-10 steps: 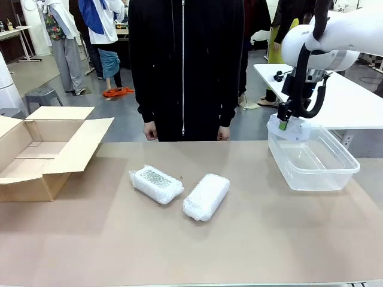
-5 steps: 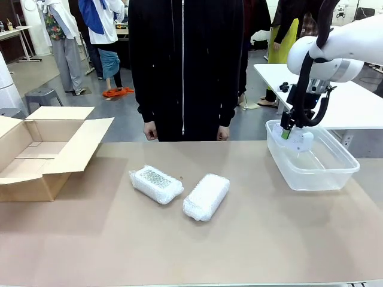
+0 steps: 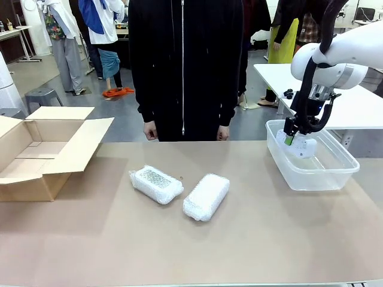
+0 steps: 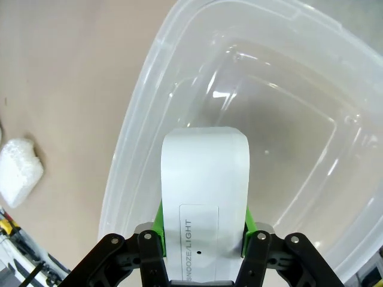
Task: Separate and place wrapped and unwrapped clocks.
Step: If the picked Digital clock is wrapped, place it in the Package Box ; if not, place it in the Organizing box.
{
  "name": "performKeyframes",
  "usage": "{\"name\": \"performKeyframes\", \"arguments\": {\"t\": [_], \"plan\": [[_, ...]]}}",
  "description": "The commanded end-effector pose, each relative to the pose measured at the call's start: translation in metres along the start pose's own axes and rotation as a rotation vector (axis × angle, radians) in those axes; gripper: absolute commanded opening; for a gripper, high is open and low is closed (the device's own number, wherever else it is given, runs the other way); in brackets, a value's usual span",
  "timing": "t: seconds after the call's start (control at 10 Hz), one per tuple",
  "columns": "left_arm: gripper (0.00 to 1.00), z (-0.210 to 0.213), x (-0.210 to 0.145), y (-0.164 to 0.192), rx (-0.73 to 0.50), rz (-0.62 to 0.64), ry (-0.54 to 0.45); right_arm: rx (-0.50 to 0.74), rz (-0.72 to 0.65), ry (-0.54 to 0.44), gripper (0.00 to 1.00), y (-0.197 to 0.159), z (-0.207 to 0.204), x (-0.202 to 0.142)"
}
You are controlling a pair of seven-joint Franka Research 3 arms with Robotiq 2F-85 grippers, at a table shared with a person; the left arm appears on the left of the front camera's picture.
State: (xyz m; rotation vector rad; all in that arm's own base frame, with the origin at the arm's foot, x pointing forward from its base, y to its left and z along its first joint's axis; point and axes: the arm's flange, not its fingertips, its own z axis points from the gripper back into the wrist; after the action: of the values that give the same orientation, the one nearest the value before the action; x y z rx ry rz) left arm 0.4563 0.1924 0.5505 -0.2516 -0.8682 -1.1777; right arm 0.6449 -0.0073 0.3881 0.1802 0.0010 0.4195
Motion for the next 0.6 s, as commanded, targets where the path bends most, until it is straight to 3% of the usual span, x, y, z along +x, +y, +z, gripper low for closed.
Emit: {"name": "performKeyframes", "arguments": {"t": [0.0, 0.3, 0.5], "plan": [[1.00, 0.000, 0.001, 0.001, 0.003, -0.005, -0.026, -0.169, -0.011, -0.069, 0.51, 0.003, -0.003, -0.010], [1.00, 0.000, 0.001, 0.001, 0.003, -0.005, -0.026, -0.275, -0.044, -0.094, 0.51, -0.010, -0.006, -0.024], [1.00, 0.000, 0.001, 0.001, 0.003, -0.005, -0.026, -0.236, -0.034, -0.094, 0.51, -0.006, -0.009, -0.025]]}}
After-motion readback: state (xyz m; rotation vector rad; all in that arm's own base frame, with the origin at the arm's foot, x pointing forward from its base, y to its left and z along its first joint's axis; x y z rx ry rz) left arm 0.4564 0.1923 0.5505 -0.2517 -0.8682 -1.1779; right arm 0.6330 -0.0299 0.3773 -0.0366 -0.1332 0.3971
